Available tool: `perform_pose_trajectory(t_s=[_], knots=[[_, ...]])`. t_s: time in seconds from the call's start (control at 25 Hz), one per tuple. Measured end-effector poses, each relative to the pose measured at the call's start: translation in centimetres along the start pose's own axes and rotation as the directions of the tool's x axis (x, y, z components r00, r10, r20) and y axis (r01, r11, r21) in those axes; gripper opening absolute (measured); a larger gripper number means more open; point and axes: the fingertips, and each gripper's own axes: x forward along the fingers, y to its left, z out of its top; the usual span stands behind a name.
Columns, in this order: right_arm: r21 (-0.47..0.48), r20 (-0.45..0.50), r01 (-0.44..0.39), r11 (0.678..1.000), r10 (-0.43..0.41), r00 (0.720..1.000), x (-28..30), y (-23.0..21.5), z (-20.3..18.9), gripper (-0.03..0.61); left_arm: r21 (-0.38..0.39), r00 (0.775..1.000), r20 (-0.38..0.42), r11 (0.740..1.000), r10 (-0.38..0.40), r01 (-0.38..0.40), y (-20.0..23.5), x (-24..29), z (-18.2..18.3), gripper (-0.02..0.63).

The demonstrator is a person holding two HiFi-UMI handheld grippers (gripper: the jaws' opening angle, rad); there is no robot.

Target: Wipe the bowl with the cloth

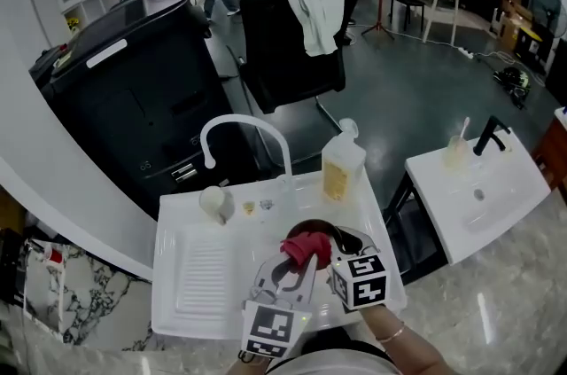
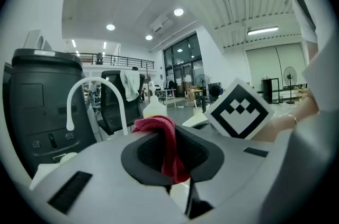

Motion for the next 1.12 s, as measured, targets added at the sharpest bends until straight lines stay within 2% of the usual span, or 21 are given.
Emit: perform_pose_trajectory(t_s=[0.16, 0.32, 0.48, 0.6, 0.88, 1.12], knots=[[-0.020, -0.001, -0.009, 1.000, 0.009, 1.000, -0.3, 0.3, 0.1, 0.018, -0.024, 0.997, -0.078, 1.000, 0.004, -0.006, 0.5, 1.8, -1.6, 0.048], [-0.048, -0.004, -0.019, 0.999, 0.019, 1.000, -0.3, 0.7, 0.0, 0.017, 0.001, 0.989, -0.145, 1.000, 0.027, -0.027, 0.9, 3.5, -2.9, 0.048], [-0.117, -0.019, -0.006, 0.993, 0.004, 1.000, -0.4, 0.9, -0.4, 0.018, 0.031, 0.981, -0.185, 0.998, 0.056, -0.051, 1.2, 4.8, -3.8, 0.048], [-0.156, -0.026, 0.016, 0.988, -0.021, 0.999, -0.2, 0.9, -0.7, 0.018, 0.023, 0.980, -0.185, 0.997, 0.076, -0.073, 1.5, 5.2, -3.9, 0.046], [-0.159, -0.030, 0.063, 0.985, -0.068, 0.997, 0.1, 0.2, -0.7, 0.018, -0.027, 0.979, -0.158, 0.990, 0.130, -0.136, 2.8, 4.8, -3.6, 0.048], [-0.099, -0.060, 0.085, 0.991, -0.091, 0.994, 0.7, -1.4, -1.7, 0.020, -0.079, 0.971, -0.161, 0.979, 0.176, -0.190, 5.1, 2.7, -4.0, 0.048]])
